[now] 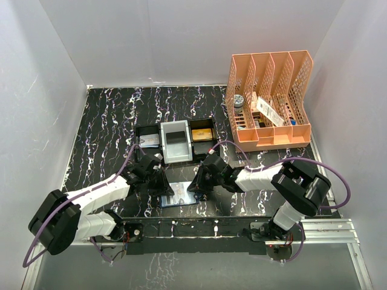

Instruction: Take the credit cards out of the card holder

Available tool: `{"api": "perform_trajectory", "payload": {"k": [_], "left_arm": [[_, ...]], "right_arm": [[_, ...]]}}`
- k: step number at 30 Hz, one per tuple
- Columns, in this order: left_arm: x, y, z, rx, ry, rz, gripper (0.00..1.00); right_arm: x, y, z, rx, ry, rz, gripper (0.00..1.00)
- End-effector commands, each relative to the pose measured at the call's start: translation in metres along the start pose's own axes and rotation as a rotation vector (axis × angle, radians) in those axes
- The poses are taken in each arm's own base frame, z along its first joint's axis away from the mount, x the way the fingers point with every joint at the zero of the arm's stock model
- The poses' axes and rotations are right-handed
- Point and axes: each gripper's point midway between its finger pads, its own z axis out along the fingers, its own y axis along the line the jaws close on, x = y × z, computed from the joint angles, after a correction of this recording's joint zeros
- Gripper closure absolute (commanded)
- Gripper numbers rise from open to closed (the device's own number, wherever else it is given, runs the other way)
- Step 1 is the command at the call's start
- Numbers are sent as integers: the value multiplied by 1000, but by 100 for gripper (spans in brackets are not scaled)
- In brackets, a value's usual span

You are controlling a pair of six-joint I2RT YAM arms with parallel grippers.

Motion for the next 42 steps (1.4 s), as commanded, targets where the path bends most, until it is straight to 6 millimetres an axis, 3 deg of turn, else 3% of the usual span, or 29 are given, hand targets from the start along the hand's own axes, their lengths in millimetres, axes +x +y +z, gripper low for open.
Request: {"api": "perform_trajectory", "payload": {"k": [1, 10, 13, 22, 27, 31, 35, 39, 42], "left_arm": [[-1, 6, -9, -33, -7, 21, 100], [-3, -5, -8, 13, -1, 17, 100], [-4, -8, -8, 22, 0, 14, 100], [-4, -10, -7, 31, 6, 6, 100], [-1, -13, -5, 49, 16, -10, 99], [2, -18, -2, 89, 37, -33, 82], [7, -22, 2, 120, 61, -61, 76], [7, -24, 2, 137, 59, -78, 81], [7, -16, -1, 92, 43, -86, 95]], "right_arm": [[18, -67, -7, 258, 41, -43, 88], [-6, 30, -28, -44, -31, -173, 69], [1, 43, -23, -106, 2, -186, 66], [20, 30, 4, -100, 91, -182, 67], [24, 10, 13, -26, 106, -139, 69], [29, -2, 14, -1, 117, -96, 70], [33, -11, 14, 25, 122, -78, 71], [34, -19, 14, 52, 126, -69, 71], [31, -23, 13, 78, 110, -65, 71]]}}
